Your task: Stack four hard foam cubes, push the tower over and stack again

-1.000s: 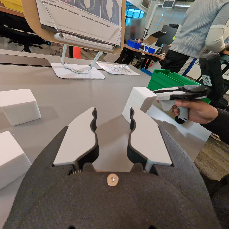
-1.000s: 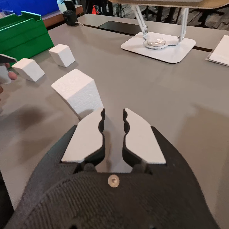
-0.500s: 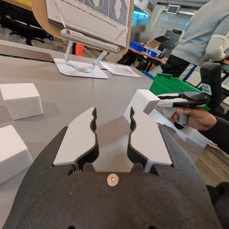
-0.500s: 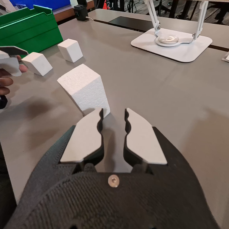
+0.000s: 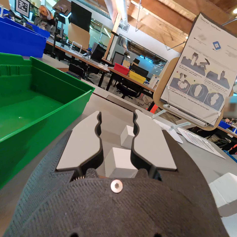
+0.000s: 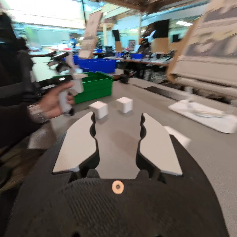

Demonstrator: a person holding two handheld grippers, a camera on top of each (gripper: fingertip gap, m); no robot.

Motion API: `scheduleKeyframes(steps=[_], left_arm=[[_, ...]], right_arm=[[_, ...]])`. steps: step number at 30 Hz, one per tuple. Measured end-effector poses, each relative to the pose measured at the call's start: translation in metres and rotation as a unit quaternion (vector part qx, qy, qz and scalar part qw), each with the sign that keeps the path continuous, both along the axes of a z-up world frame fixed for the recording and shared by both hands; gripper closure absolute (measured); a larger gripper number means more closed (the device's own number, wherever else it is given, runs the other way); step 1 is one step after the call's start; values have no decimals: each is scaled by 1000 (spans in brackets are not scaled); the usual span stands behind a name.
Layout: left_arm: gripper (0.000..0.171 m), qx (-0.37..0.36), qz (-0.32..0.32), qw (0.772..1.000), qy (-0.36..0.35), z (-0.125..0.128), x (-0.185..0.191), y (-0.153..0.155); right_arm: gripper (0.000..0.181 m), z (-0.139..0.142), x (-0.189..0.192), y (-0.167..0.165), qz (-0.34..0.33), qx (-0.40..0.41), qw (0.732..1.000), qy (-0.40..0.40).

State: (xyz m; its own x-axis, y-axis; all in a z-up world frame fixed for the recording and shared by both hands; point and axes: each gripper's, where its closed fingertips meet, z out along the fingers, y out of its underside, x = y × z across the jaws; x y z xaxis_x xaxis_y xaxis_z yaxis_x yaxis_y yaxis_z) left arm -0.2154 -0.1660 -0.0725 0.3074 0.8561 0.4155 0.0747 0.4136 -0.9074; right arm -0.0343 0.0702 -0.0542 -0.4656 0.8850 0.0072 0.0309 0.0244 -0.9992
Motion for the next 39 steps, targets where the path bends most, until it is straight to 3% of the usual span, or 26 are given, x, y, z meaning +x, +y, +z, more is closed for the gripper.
scheduleKeyframes(steps=[4,9,13,16,21,25,27,32,35,39], left_arm=[[125,-34,-11,999,16,2,-2,7],[125,-161,12,983,90,14,-17,-6],[126,-179,3,978,105,15,-18,-3],[126,-170,-15,980,105,15,-17,4],[126,-178,-28,979,92,7,-23,8],[126,-168,-28,982,86,7,-25,5],[126,-161,-27,983,81,6,-27,4],[126,-163,-25,983,80,6,-26,5],[128,-175,-17,981,88,8,-24,4],[128,-170,-15,981,87,8,-24,2]], right_arm=[[102,-39,-15,-95,93,45,993,-53],[83,-69,-73,-159,162,60,971,-164],[77,-80,-134,-175,176,119,961,-177],[77,-98,-154,-190,240,136,937,-216],[91,-134,-142,-192,303,198,885,-294],[104,-129,-107,-184,323,183,875,-310],[104,-122,-103,-177,307,185,890,-282],[94,-116,-135,-162,152,144,946,-246],[82,-124,-128,-183,152,88,943,-282],[81,-134,-131,-202,132,116,945,-276]])
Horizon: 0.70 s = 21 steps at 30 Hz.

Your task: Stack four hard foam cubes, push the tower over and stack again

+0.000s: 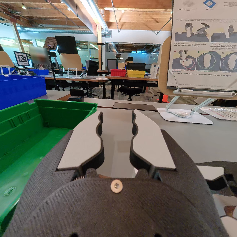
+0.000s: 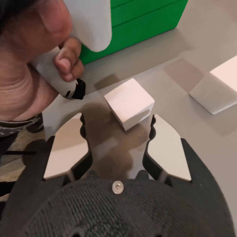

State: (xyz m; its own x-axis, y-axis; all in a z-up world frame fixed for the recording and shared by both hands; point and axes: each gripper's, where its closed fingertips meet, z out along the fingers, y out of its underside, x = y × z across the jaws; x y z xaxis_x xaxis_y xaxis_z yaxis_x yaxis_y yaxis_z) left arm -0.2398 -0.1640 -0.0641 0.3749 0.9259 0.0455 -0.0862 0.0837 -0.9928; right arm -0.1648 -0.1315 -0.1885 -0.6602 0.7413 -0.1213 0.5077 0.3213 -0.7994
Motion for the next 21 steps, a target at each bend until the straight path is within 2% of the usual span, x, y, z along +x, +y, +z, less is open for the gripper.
scheduleKeyframes(steps=[3,7,9,12,14,17,21], left_arm=[[128,8,1,1000,-3,0,-1,-2],[128,14,-3,1000,-9,-1,-1,-1],[128,14,-5,1000,-9,-1,-1,0],[128,12,-9,1000,-12,-3,-1,1],[128,12,-14,1000,-16,-5,-1,3],[128,6,-21,1000,-18,-7,-1,7],[128,-14,-31,999,-14,-9,2,15]], right_arm=[[82,-3,-12,-4,-17,37,999,26],[90,-2,-27,-8,-38,40,998,29],[102,-2,-27,-6,-34,36,998,25],[103,-1,-18,6,-19,32,999,13],[103,6,-5,16,-4,23,1000,6],[103,28,33,29,50,-2,999,6],[103,37,92,75,79,65,994,30]])
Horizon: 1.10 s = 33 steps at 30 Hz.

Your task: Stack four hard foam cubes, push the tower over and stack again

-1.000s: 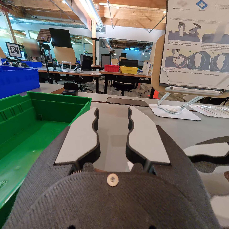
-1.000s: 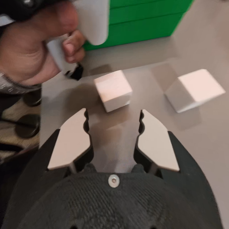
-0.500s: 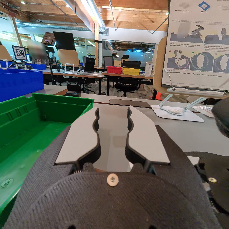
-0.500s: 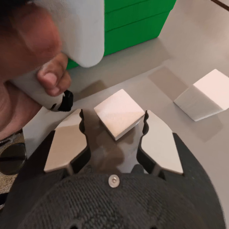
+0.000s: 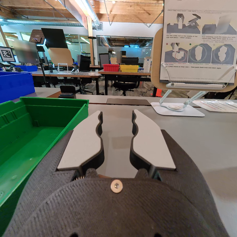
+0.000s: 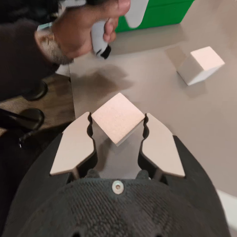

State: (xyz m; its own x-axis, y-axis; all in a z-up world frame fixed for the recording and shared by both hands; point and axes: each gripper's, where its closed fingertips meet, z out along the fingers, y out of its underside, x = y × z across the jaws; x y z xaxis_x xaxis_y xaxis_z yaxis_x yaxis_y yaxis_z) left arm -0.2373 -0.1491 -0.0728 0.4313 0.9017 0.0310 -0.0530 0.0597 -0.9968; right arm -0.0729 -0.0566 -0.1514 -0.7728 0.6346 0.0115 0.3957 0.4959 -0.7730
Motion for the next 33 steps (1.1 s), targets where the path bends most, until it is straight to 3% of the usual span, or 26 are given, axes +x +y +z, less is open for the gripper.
scheduleKeyframes(steps=[3,6,10,14,17,20,24,28,33], left_arm=[[128,-16,-17,1000,-4,-5,4,11],[128,-29,-42,999,-13,-11,10,25],[128,-44,-78,995,-40,-22,17,42],[128,-32,-80,995,-51,-22,19,45],[128,-38,-82,994,-55,-25,19,46],[128,-37,-85,994,-62,-28,18,46],[128,-33,-90,993,-70,-30,18,47],[128,-25,-93,992,-81,-33,17,47],[127,-16,-100,990,-94,-35,17,48]], right_arm=[[103,2,35,45,-18,39,999,33],[103,3,55,99,-78,47,994,53],[103,-12,61,193,-191,87,975,67],[103,-5,60,250,-248,80,962,77],[102,-13,60,257,-262,20,964,43],[87,-9,61,243,-235,-37,971,26],[74,-5,66,253,-217,-16,975,43],[77,-13,75,281,-213,10,976,42],[81,-18,76,288,-261,-52,964,-13]])
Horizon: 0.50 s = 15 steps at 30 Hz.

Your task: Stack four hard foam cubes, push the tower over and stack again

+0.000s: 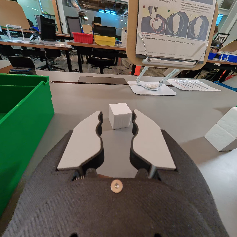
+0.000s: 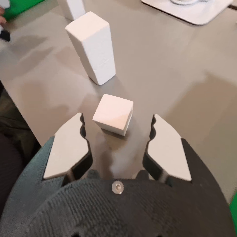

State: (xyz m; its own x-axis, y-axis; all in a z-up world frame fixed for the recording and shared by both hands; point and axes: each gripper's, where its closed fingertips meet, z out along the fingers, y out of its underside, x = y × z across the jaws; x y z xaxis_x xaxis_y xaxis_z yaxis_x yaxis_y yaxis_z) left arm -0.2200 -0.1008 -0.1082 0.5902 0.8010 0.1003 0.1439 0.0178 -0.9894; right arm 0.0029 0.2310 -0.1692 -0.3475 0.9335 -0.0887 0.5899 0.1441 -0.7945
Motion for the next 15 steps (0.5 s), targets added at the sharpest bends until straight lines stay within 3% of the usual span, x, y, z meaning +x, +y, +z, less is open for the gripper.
scheduleKeyframes(steps=[4,6,11,15], left_arm=[[127,-11,5,1000,3,-1,-1,-2],[127,-11,4,1000,1,-2,0,-1],[127,-14,-8,1000,-9,-6,2,7],[127,-28,-7,1000,0,-6,3,8]], right_arm=[[94,12,3,-13,-88,-47,995,12],[88,12,10,-22,-81,-37,996,26],[96,-10,11,-6,-86,63,994,4],[104,-20,9,-9,-73,43,996,-20]])
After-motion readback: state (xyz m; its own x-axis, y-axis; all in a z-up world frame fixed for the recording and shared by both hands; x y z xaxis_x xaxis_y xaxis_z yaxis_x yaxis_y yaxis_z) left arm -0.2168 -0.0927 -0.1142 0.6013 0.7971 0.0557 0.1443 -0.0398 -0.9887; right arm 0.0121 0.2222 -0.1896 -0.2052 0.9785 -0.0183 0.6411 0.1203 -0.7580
